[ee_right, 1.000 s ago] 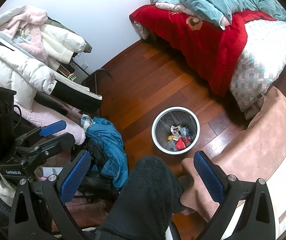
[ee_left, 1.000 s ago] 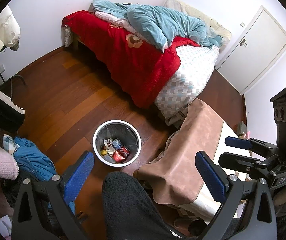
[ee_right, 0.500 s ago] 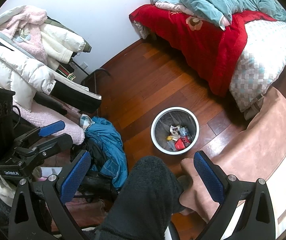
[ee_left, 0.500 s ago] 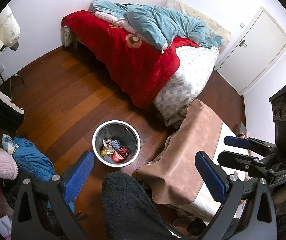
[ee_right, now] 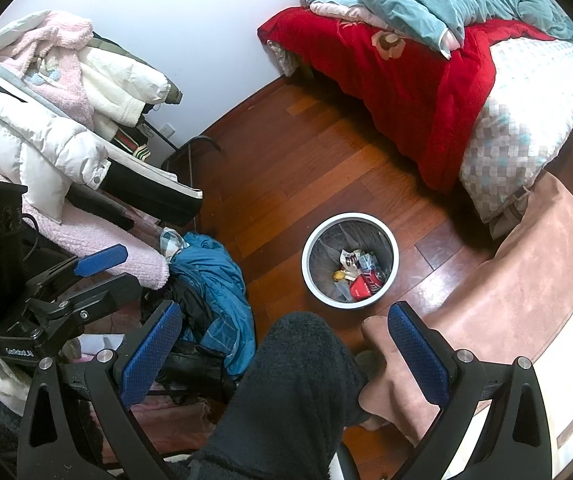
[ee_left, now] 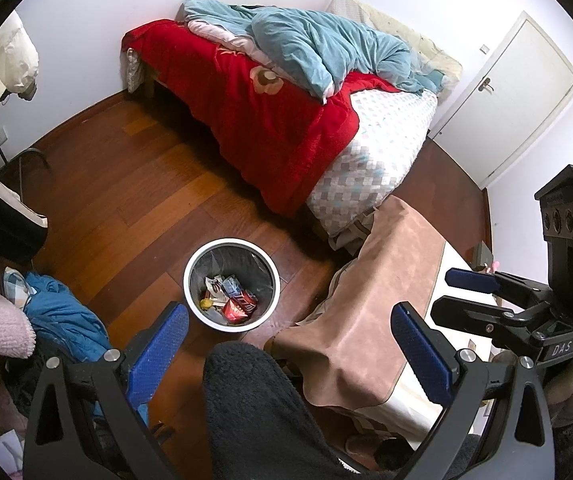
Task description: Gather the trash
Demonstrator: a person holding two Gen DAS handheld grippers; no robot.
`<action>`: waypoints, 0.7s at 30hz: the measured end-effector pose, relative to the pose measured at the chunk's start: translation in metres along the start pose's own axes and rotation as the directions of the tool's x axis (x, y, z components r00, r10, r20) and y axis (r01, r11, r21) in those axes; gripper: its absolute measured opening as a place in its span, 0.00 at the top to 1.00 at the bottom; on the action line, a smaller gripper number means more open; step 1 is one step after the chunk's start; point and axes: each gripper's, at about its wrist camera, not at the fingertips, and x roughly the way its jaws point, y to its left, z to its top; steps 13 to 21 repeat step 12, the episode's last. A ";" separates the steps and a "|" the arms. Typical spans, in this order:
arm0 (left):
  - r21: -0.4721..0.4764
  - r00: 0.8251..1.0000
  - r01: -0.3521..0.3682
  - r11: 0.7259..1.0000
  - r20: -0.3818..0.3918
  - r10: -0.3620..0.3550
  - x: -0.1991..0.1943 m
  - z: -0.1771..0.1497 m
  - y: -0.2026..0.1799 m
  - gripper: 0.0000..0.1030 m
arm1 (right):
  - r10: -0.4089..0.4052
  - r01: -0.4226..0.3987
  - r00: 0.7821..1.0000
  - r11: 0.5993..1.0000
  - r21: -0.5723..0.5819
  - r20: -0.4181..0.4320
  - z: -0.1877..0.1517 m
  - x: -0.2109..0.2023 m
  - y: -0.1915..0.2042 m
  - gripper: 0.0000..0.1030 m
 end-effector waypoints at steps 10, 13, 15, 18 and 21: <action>-0.001 1.000 0.004 1.000 0.008 -0.004 -0.002 0.001 0.001 0.00 | 0.001 -0.001 1.000 1.000 -0.001 0.000 0.000 0.000 0.001 0.00; -0.003 1.000 0.004 1.000 0.007 -0.004 -0.003 0.003 0.000 0.00 | -0.001 0.001 1.000 1.000 0.000 0.000 0.001 0.000 0.001 0.00; -0.003 1.000 0.004 1.000 0.007 -0.004 -0.003 0.003 0.000 0.00 | -0.001 0.001 1.000 1.000 0.000 0.000 0.001 0.000 0.001 0.00; -0.003 1.000 0.004 1.000 0.007 -0.004 -0.003 0.003 0.000 0.00 | -0.001 0.001 1.000 1.000 0.000 0.000 0.001 0.000 0.001 0.00; -0.003 1.000 0.004 1.000 0.007 -0.004 -0.003 0.003 0.000 0.00 | -0.001 0.001 1.000 1.000 0.000 0.000 0.001 0.000 0.001 0.00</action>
